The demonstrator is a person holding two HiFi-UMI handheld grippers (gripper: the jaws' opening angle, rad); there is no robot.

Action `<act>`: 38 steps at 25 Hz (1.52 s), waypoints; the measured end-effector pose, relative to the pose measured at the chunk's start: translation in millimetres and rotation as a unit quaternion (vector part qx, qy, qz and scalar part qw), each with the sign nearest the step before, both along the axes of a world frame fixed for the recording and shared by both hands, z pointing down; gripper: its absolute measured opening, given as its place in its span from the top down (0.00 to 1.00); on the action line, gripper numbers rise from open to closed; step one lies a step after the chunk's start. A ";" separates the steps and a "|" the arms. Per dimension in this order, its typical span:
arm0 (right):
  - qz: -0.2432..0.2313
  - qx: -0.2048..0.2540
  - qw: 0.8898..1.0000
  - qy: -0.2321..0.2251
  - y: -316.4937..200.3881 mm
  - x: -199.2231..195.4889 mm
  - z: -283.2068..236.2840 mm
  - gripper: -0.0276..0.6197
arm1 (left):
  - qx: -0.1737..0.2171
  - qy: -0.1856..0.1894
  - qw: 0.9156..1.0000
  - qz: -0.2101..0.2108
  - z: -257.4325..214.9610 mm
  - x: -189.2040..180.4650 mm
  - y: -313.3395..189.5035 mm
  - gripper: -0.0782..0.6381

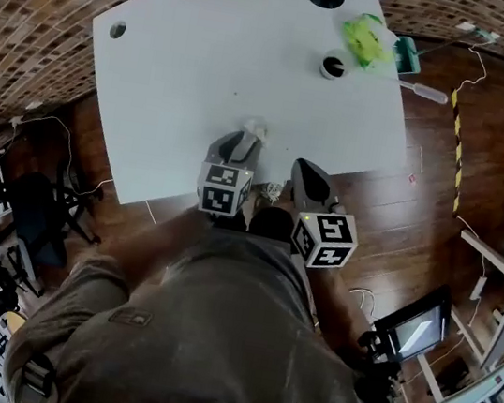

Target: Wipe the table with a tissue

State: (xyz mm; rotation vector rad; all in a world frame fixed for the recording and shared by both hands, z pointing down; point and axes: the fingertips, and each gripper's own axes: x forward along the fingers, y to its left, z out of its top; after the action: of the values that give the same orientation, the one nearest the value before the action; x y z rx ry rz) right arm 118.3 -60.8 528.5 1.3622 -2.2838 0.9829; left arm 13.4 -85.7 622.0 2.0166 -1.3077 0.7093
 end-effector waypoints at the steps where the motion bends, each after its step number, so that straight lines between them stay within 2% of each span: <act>1: 0.000 -0.001 1.000 0.000 -1.3 1.2 1.4 0.94 | -0.002 -0.006 1.000 0.003 2.8 2.4 -2.1 0.66; 4: -0.002 -0.008 1.000 0.001 -3.6 3.4 5.3 0.94 | -0.014 -0.024 1.000 0.007 9.8 8.5 -5.8 0.66; 6: -0.005 -0.012 1.000 0.001 -4.4 3.9 7.6 0.94 | -0.025 -0.030 0.999 0.005 16.3 10.5 -5.8 0.70; 11: -0.015 -0.016 1.000 0.000 -9.0 1.6 13.4 0.94 | -0.030 -0.022 0.999 0.005 20.1 17.5 -6.2 0.84; 15: -0.026 -0.015 1.000 -0.003 -14.5 -4.9 13.8 0.94 | -0.028 -0.011 1.000 -0.008 17.2 12.5 -8.4 0.85; 26: -0.049 0.020 0.999 0.000 -36.9 -37.2 -5.8 0.94 | 0.012 -0.007 0.998 -0.066 -8.7 -51.6 -32.2 0.86; 31: -0.048 0.022 0.999 0.010 -35.4 -55.2 -10.6 0.94 | 0.031 -0.008 0.997 -0.072 -26.7 -80.2 -39.0 0.86; 38: -0.015 0.031 0.999 0.025 -42.7 -70.9 -16.7 0.94 | 0.031 0.006 0.998 -0.063 -17.0 -112.1 -47.8 0.86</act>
State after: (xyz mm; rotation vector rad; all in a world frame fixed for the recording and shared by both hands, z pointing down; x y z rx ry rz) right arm 47.4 -103.5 511.8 1.3566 -2.3083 0.8664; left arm -98.8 -133.5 605.0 1.9623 -1.4522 0.6048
